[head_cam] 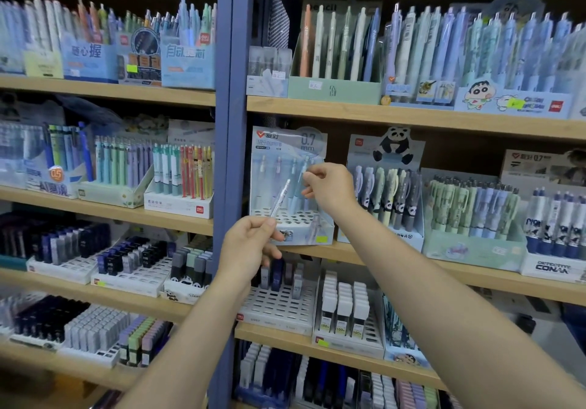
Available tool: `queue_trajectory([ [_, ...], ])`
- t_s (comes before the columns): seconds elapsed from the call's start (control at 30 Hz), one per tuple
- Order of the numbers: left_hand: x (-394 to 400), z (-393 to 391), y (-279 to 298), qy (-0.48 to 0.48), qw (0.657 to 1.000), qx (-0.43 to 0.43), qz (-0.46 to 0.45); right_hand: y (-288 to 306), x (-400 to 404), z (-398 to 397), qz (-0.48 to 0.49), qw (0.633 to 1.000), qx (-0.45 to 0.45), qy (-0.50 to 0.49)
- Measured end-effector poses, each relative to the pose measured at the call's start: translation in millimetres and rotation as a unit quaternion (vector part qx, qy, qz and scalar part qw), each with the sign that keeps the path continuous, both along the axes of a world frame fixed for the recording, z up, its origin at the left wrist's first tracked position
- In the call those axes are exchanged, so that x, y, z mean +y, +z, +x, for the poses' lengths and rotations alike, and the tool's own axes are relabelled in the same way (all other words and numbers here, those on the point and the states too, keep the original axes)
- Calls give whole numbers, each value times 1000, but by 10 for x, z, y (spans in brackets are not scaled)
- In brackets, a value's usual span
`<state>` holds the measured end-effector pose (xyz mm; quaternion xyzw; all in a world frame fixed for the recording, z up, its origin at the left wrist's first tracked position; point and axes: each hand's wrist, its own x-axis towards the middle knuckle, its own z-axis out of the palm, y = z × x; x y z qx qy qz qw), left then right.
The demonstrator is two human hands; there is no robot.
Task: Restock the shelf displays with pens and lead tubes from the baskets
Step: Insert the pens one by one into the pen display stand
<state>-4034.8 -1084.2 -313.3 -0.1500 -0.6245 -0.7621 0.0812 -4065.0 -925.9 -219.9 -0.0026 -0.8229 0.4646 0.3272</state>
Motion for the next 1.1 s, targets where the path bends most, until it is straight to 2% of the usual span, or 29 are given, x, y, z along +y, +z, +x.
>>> queue_trajectory([
  [0.2, -54, -4, 21, -49, 998, -12, 28, -33, -89, -85, 76, 996, -36, -40],
  [0.33, -101, -44, 35, -116, 990, -31, 75, -42, -62, 9, 40, 998, 4, -47],
  [0.4, -94, -55, 60, -154, 981, -43, 114, -22, -46, 141, 8, 1000, 9, -7],
  [0.5, -36, -34, 103, -171, 974, -47, 140, 16, -102, 359, -78, 985, -57, 142],
  [0.6, 44, -13, 122, -162, 977, -48, 130, 20, -105, 442, -95, 960, -113, 238],
  [0.67, 61, 0, 132, -150, 980, -45, 120, 2, -74, 441, -73, 958, -107, 257],
  [0.9, 59, 67, 142, -69, 997, -6, 17, -50, -10, 416, -124, 970, -61, 199],
  [1.03, 6, 36, 139, -13, 1000, 28, -6, -70, -85, 383, -124, 973, -57, 184],
  [1.1, -50, 9, 126, 6, 999, 35, -10, -45, -124, 369, -134, 976, -27, 171],
])
